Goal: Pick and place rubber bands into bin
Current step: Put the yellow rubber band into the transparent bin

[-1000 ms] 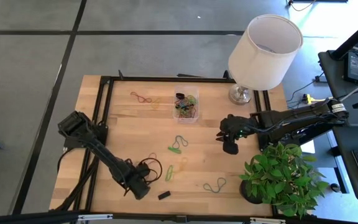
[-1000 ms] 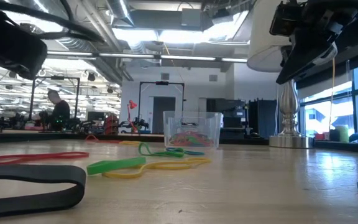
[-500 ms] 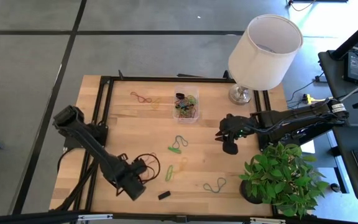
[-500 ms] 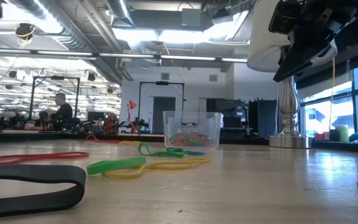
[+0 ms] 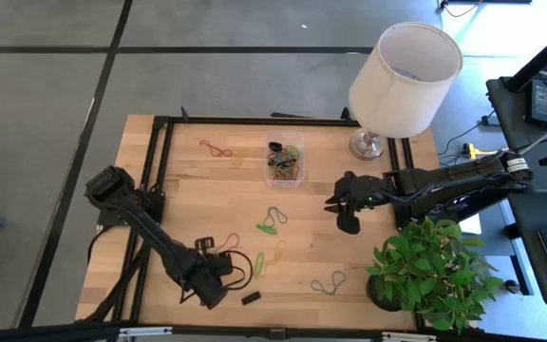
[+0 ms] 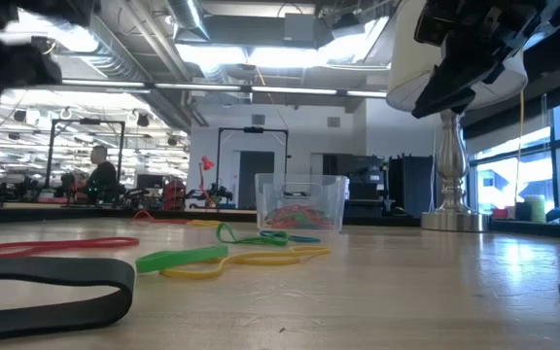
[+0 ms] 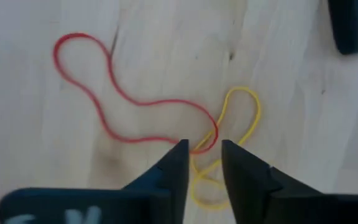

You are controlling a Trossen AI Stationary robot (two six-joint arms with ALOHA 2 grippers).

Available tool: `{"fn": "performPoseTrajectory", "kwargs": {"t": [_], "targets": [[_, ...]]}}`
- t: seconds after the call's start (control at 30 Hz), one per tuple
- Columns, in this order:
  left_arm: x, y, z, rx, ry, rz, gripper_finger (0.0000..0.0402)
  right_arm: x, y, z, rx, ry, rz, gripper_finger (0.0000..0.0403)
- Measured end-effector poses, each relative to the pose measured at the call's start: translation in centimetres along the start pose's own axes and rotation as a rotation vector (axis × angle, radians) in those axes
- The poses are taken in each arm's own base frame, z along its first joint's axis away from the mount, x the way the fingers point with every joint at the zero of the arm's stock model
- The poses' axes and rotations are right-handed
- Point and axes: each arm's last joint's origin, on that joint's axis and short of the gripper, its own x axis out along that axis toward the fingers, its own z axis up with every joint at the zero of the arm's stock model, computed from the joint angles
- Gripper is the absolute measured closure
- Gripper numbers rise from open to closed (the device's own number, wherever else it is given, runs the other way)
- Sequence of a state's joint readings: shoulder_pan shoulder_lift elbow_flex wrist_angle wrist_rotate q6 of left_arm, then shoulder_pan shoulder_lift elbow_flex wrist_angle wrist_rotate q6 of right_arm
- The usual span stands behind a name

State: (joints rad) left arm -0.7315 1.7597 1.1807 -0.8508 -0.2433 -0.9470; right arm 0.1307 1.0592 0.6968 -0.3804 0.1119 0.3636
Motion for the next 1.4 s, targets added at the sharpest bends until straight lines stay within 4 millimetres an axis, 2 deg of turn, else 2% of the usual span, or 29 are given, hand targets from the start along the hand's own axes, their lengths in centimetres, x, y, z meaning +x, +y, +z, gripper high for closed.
{"fn": "performPoseTrajectory", "kwargs": {"t": [0.2,0.43,0.6,0.77,0.87,0.97,1.1,1.2,1.4], "targets": [[2.4,0.2,-1.7,0.024,0.013,0.005,0.026,0.0,0.0,0.0,0.022,-0.006,-0.01,0.0301],[3.7,1.0,-4.0,0.069,0.077,0.018,0.0247,0.0,-0.1,0.3,0.029,-0.05,-0.063,0.0301],[4.4,1.1,-4.3,0.086,0.084,-0.038,0.0289,0.0,-0.3,0.5,0.006,-0.078,-0.101,0.0301],[4.2,0.7,-3.9,0.097,0.117,-0.088,0.0385,0.0,-0.3,0.6,0.006,-0.088,-0.11,0.0301],[3.4,-0.3,-3.2,0.165,0.118,-0.155,0.0397,0.0,-0.3,0.5,0.004,-0.086,-0.111,0.0301],[1.7,-1.5,-2.0,0.211,0.094,-0.251,0.0398,0.0,-0.3,0.5,0.004,-0.086,-0.111,0.0301],[-0.6,-2.0,-0.1,0.206,0.047,-0.287,0.0399,0.0,-0.3,0.5,-0.01,-0.086,-0.112,0.0301],[-2.4,-1.7,0.9,0.188,0.02,-0.248,0.0399,0.0,-0.2,0.6,-0.017,-0.094,-0.109,0.0301],[-5.0,0.7,4.1,0.191,-0.053,-0.085,0.0399,0.0,-0.2,0.7,-0.012,-0.099,-0.107,0.0301]]}}
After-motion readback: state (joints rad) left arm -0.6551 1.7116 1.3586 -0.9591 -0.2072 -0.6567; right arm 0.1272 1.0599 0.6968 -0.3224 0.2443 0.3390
